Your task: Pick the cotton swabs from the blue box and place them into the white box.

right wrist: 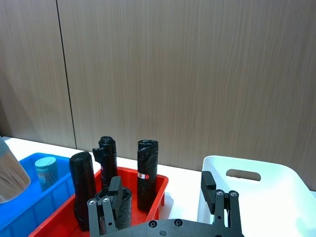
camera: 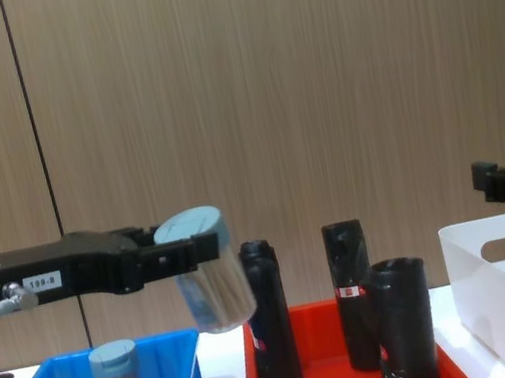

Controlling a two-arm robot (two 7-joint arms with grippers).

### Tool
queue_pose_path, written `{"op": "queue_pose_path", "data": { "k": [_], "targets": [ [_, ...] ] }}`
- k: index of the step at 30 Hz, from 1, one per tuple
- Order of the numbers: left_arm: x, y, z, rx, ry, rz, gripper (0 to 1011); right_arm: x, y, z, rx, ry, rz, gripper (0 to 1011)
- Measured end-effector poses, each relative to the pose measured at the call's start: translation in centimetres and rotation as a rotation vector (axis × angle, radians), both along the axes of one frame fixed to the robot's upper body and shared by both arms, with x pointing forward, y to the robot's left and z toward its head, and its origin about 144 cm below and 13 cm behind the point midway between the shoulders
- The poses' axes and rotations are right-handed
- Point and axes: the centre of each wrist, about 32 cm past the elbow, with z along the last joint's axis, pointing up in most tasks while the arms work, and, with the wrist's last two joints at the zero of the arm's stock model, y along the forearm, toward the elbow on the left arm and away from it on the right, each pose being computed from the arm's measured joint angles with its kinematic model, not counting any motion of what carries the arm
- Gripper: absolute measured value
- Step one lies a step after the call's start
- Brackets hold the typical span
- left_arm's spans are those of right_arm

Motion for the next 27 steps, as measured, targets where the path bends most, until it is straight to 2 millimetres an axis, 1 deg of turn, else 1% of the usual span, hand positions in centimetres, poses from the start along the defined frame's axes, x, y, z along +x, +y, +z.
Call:
{"op": "queue_pose_path", "data": {
  "k": [7,15,27],
  "targets": [
    [0.8,0.3,0.1,-0.038,-0.002,-0.120,660,0.0,0.0,0.0,0.000,0.000,0.000,1002],
    [1.4,0.6,0.1,-0.054,0.000,-0.213,660,0.0,0.0,0.0,0.000,0.000,0.000,1002],
    [1.6,0.9,0.2,-0.043,0.008,-0.258,660,0.0,0.0,0.0,0.000,0.000,0.000,1002]
  ]
}}
